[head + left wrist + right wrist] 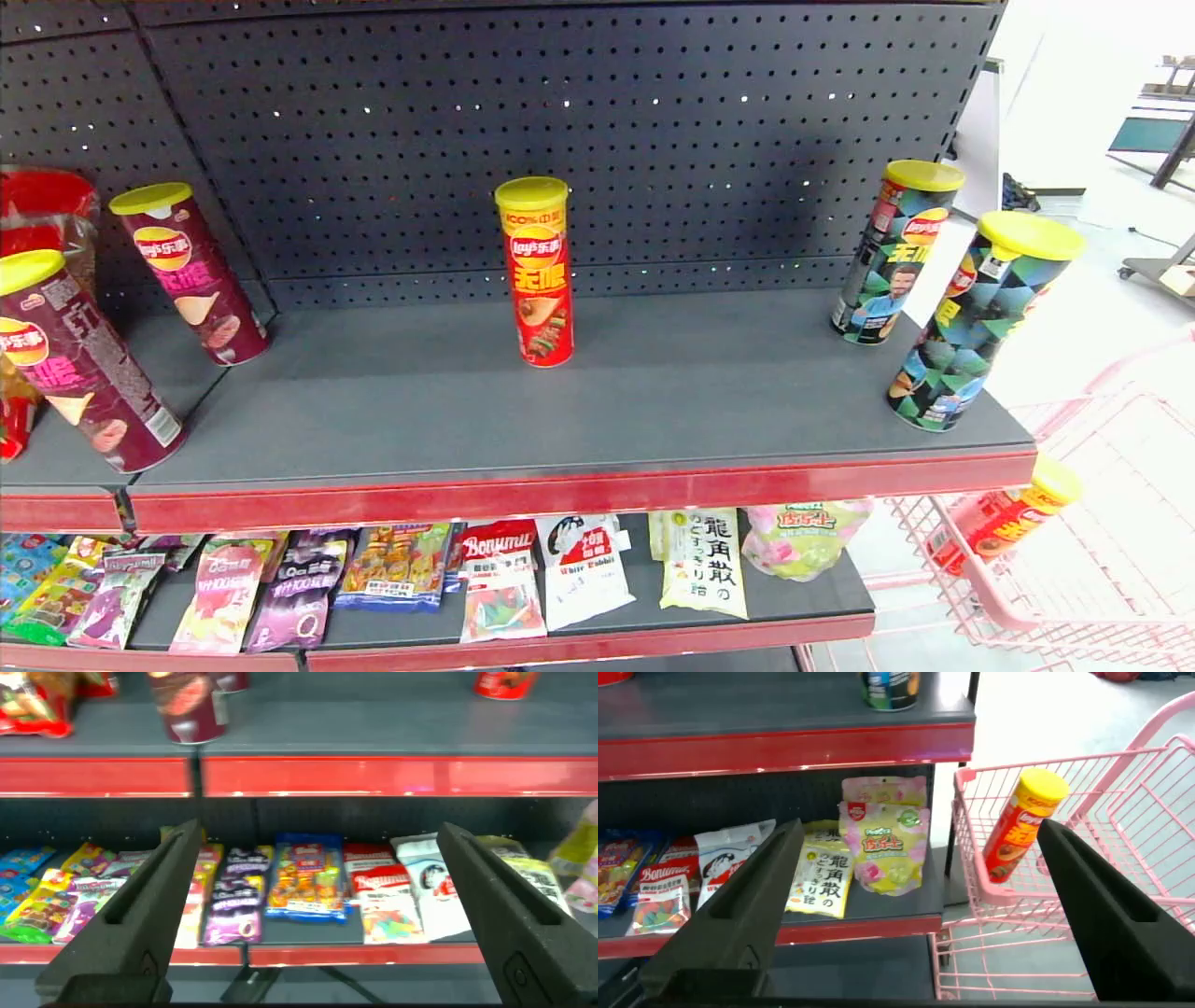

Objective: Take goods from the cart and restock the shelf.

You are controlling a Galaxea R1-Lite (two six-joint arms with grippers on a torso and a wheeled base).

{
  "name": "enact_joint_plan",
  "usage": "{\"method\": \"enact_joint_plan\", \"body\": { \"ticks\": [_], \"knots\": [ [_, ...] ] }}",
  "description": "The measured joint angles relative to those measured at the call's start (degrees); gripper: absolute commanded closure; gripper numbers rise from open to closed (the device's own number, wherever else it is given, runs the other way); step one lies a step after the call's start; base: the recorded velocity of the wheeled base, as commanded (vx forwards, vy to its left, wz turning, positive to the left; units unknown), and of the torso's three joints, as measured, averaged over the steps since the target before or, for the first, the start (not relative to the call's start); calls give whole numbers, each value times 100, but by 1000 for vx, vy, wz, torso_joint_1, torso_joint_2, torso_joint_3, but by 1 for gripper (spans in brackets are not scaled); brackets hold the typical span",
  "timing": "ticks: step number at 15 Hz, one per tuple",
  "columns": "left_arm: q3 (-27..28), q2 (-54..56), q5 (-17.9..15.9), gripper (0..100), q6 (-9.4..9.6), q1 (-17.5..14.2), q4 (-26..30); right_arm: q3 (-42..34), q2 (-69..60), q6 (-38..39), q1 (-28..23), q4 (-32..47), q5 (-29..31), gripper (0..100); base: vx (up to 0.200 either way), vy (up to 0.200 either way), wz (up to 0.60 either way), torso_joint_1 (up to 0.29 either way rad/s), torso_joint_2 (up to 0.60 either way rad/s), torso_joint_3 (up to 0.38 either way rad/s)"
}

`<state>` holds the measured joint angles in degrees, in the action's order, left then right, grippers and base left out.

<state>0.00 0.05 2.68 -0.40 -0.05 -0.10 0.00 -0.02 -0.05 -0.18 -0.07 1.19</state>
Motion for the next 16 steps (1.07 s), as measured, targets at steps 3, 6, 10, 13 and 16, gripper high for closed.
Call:
{"method": "enact_joint_plan", "body": {
  "ticks": [3,6,10,13,16],
  "knots": [
    [0,0,2,0,0,5,2,0,0,-5,-6,0,-5,0,0,-200,0,5,2,2],
    [0,0,0,0,0,5,2,0,0,-11,-6,2,-16,0,0,-200,0,1,5,4],
    [0,0,2,0,5,5,2,0,0,-11,-6,0,-16,0,0,-200,0,0,5,2],
    [0,0,2,0,0,5,2,0,0,-11,-6,0,-13,0,0,-200,0,2,2,9],
    [0,0,-1,0,0,5,-1,0,0,-9,-4,0,-13,0,0,0,0,0,0,0]
  ]
}}
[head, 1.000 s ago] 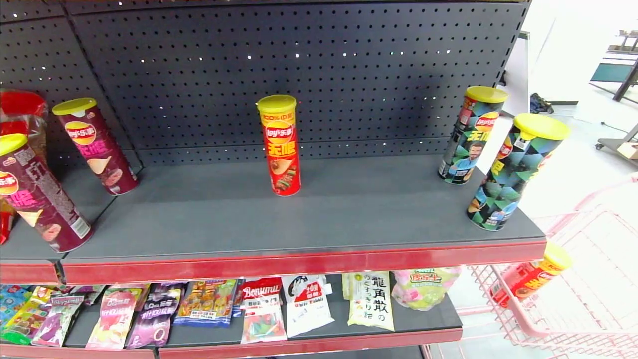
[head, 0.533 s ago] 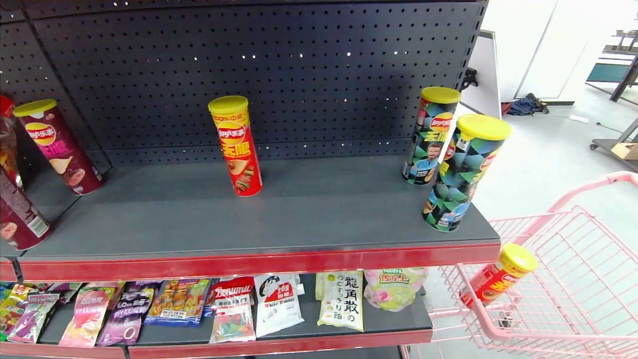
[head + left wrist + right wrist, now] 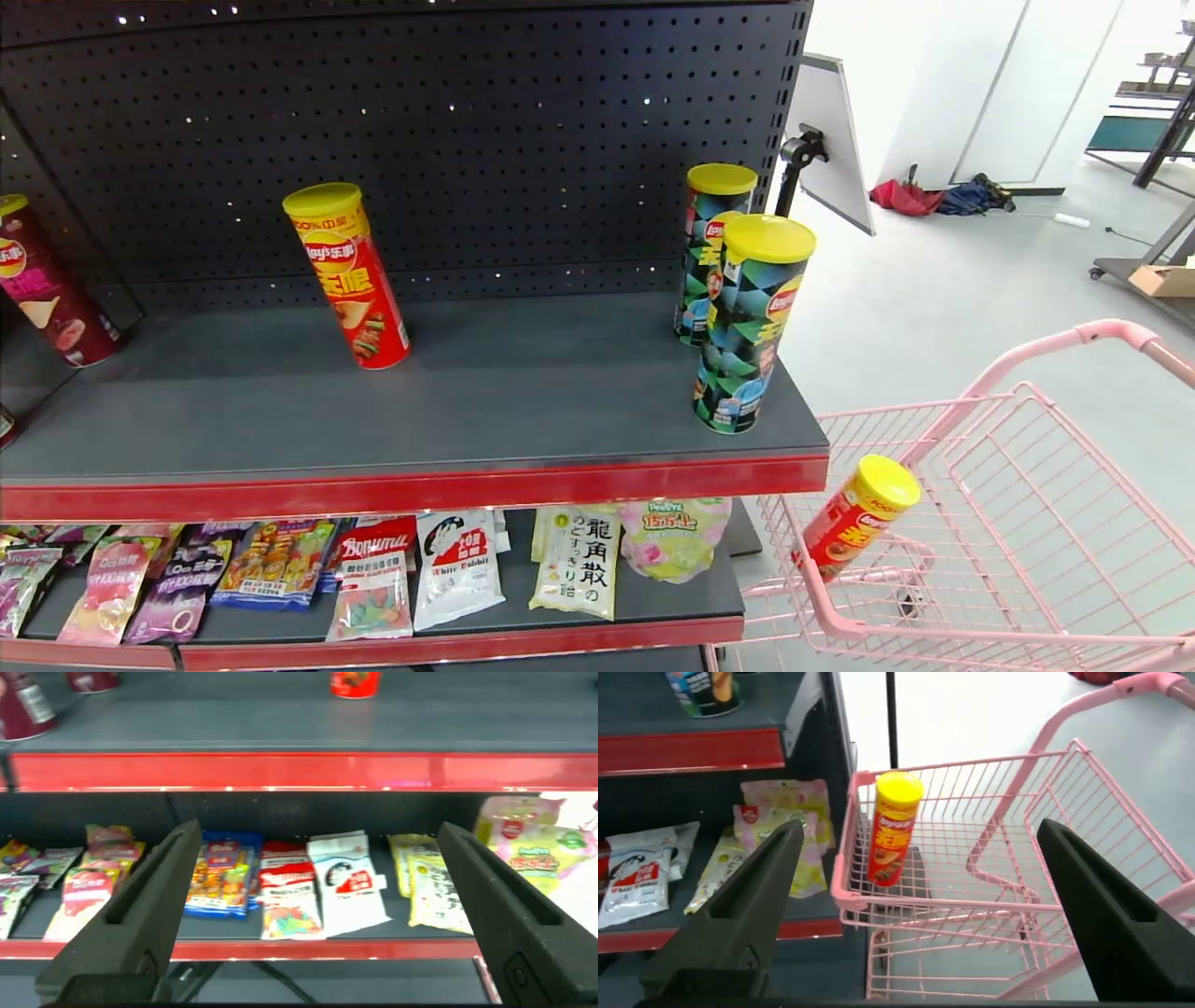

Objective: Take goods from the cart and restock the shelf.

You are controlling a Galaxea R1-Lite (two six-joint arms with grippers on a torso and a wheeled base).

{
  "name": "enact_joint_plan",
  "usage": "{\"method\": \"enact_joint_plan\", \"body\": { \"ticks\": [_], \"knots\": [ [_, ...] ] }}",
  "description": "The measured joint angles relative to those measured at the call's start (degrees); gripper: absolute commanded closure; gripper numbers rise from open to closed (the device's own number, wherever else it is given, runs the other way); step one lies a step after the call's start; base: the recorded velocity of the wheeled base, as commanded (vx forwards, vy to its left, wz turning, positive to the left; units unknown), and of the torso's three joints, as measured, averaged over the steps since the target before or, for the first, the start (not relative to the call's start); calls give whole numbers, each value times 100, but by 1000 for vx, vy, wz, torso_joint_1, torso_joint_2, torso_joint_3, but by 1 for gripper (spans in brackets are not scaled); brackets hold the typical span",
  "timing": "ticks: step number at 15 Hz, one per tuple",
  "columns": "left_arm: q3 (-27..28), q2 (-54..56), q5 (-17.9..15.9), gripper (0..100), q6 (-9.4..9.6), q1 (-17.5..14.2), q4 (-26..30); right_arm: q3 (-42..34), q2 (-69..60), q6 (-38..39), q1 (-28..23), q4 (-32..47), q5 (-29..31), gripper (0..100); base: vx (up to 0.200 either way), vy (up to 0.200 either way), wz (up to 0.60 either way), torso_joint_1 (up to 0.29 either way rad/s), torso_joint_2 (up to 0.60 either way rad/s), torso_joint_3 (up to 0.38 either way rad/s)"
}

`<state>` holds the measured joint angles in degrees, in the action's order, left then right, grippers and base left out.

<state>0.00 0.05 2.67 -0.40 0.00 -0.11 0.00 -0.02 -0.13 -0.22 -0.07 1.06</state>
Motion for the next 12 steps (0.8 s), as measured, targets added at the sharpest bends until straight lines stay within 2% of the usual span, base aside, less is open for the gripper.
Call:
{"method": "enact_joint_plan", "body": {
  "ticks": [3,10,12],
  "knots": [
    [2,0,4,0,-2,0,6,0,2,-2,0,0,-2,0,0,0,0,0,0,0],
    [-2,0,4,0,0,0,6,0,2,-2,1,-4,-9,0,0,0,-600,4,6,4],
    [0,0,4,0,0,0,9,0,2,-2,4,-2,-17,0,0,0,0,0,0,0]
  ]
}}
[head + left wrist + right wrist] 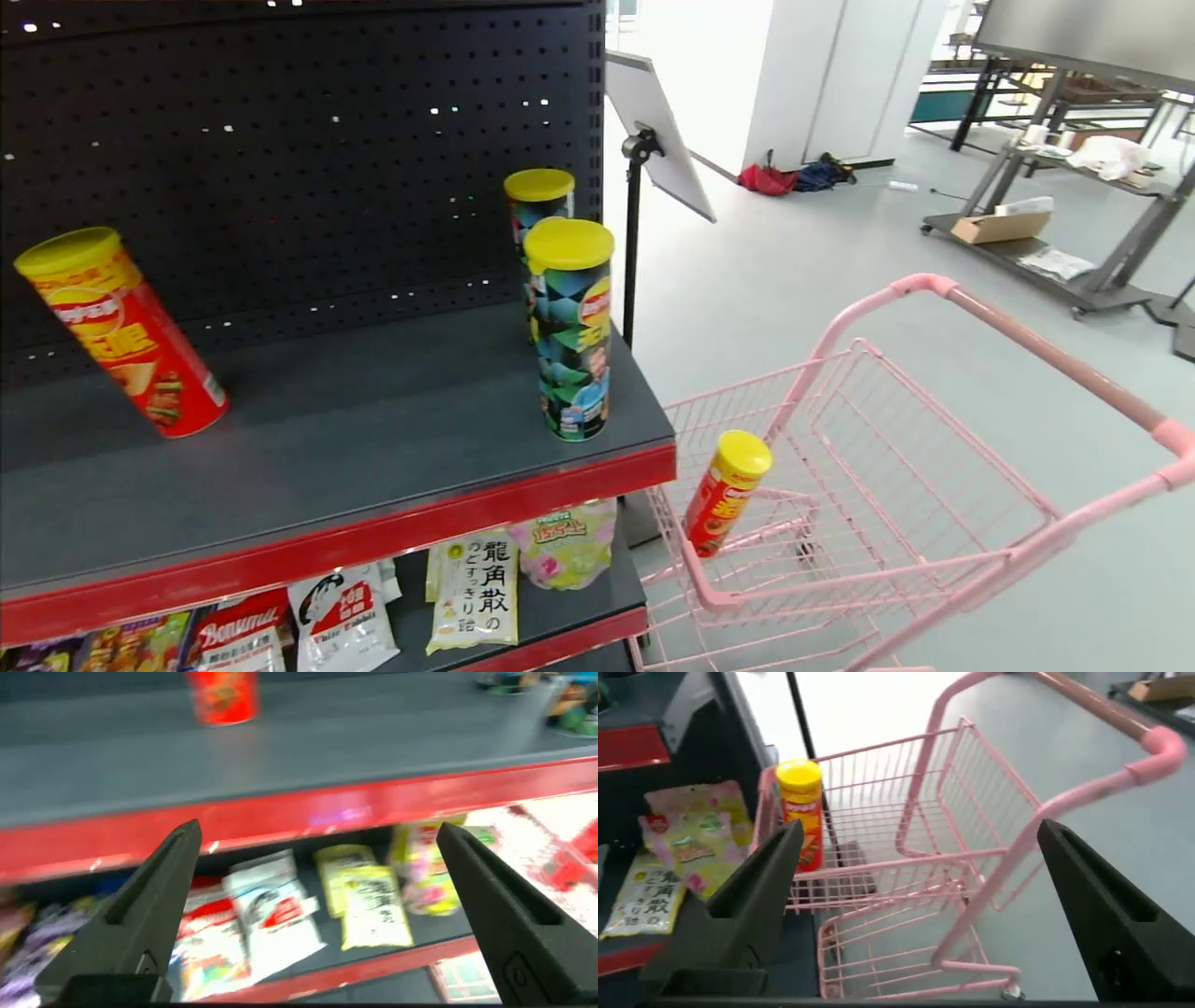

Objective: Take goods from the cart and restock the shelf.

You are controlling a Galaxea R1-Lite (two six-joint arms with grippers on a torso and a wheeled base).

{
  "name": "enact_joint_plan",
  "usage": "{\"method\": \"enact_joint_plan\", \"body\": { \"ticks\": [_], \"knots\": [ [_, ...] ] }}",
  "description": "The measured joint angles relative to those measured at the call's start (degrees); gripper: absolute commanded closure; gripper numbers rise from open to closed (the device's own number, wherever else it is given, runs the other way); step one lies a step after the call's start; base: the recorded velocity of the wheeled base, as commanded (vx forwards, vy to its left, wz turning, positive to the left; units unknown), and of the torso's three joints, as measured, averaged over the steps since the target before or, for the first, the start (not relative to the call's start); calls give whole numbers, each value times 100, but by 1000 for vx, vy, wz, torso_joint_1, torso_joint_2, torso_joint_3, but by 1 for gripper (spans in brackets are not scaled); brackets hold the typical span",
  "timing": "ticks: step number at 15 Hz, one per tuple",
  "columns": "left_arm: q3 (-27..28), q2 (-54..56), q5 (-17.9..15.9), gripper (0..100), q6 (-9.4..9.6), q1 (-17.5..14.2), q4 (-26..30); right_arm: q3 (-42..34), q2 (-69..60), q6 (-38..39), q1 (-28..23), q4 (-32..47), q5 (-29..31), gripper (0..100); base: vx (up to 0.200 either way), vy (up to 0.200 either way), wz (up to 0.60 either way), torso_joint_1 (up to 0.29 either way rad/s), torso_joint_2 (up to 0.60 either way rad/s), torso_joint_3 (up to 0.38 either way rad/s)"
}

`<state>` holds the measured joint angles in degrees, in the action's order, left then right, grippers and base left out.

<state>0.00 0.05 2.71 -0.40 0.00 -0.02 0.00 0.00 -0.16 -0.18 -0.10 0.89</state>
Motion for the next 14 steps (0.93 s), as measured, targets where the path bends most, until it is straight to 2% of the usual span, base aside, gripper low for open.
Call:
{"method": "enact_joint_plan", "body": {
  "ticks": [7,14],
  "knots": [
    [2,0,-2,0,0,-2,-11,0,0,9,5,0,0,0,0,0,0,-12,25,18],
    [0,0,-2,0,-2,0,-5,0,0,16,7,5,9,0,0,0,0,-142,354,214]
  ]
}}
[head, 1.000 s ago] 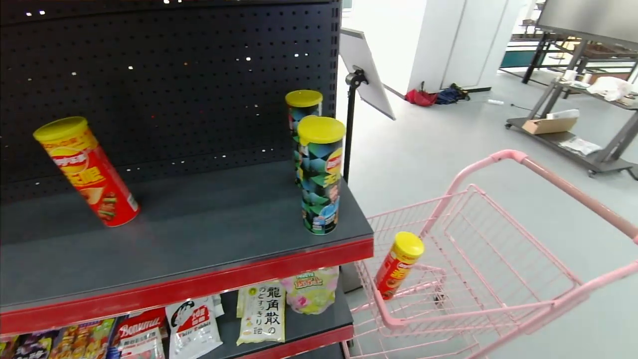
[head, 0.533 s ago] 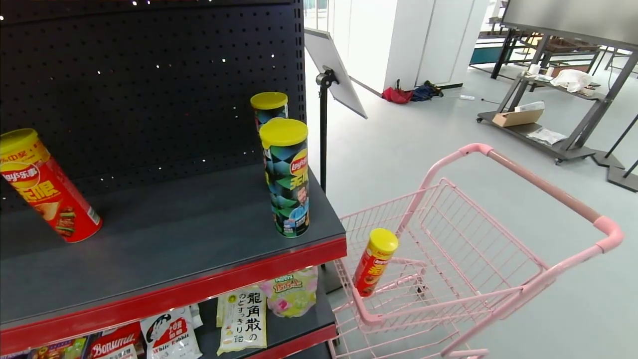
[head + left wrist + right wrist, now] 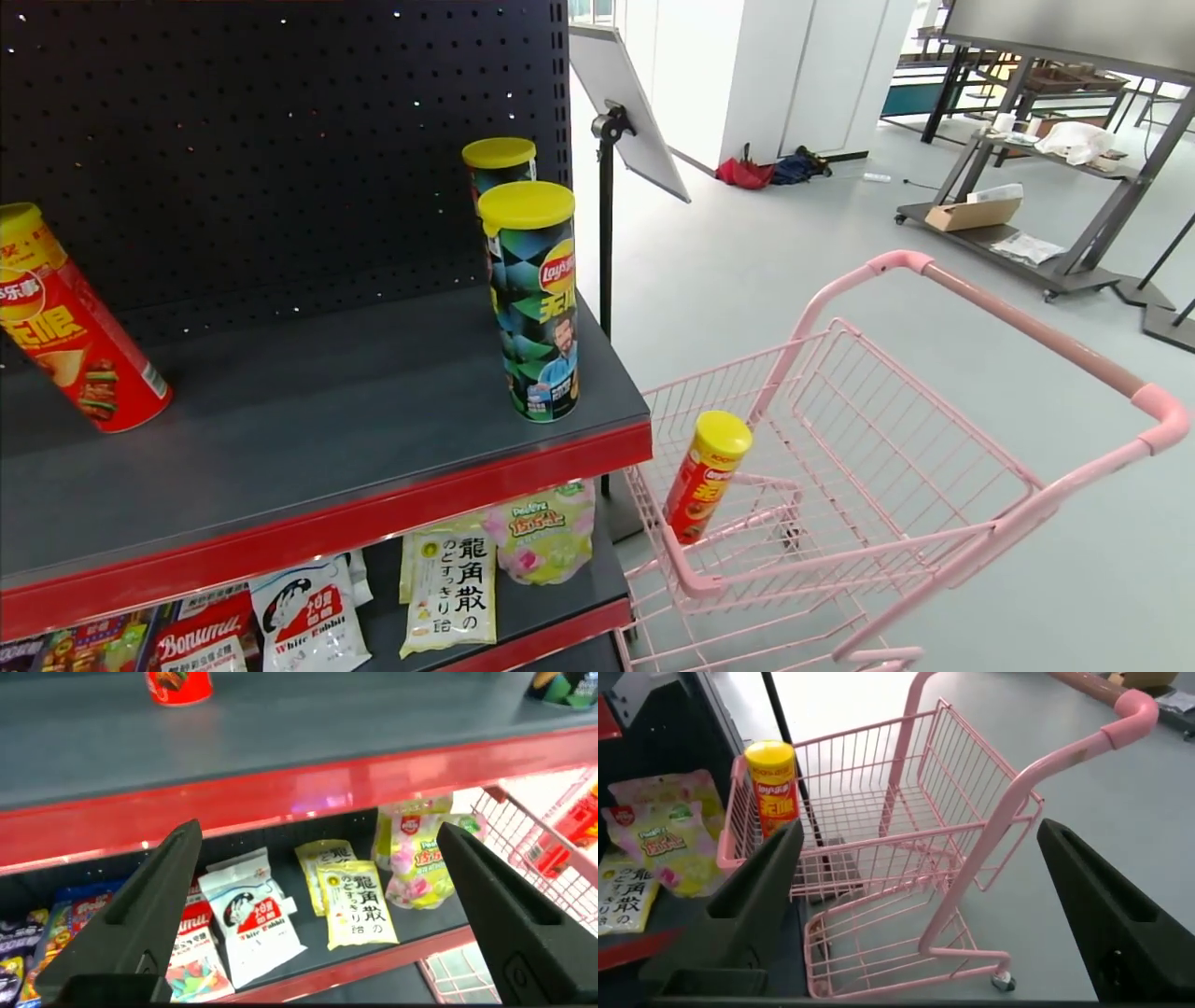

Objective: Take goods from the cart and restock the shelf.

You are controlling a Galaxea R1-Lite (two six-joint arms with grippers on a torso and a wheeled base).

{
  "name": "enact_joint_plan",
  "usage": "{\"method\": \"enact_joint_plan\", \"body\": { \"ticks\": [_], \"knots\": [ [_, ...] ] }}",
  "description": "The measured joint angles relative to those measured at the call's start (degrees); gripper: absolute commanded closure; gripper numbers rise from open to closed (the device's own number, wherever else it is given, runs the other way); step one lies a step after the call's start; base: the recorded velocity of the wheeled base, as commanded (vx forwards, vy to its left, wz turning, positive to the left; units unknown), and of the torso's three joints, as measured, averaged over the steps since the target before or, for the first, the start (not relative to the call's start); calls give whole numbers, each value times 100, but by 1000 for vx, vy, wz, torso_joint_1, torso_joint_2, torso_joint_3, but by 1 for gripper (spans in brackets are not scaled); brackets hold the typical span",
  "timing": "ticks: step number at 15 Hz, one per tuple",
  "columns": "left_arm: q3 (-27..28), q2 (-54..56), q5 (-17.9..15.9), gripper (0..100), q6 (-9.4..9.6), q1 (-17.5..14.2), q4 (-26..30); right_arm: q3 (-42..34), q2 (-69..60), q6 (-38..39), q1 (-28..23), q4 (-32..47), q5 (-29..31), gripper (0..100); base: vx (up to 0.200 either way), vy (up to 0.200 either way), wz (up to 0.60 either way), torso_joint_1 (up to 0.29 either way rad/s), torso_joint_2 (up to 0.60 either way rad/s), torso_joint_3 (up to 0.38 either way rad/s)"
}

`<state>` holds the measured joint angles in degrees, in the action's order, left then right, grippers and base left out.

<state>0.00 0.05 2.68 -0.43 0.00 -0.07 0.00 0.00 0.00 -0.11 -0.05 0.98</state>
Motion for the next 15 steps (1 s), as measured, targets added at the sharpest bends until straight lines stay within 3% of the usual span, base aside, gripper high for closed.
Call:
{"method": "enact_joint_plan", "body": {
  "ticks": [15],
  "knots": [
    [0,0,0,0,7,0,2,0,0,5,-7,-2,-5,0,0,0,0,-155,470,314]
  ]
}}
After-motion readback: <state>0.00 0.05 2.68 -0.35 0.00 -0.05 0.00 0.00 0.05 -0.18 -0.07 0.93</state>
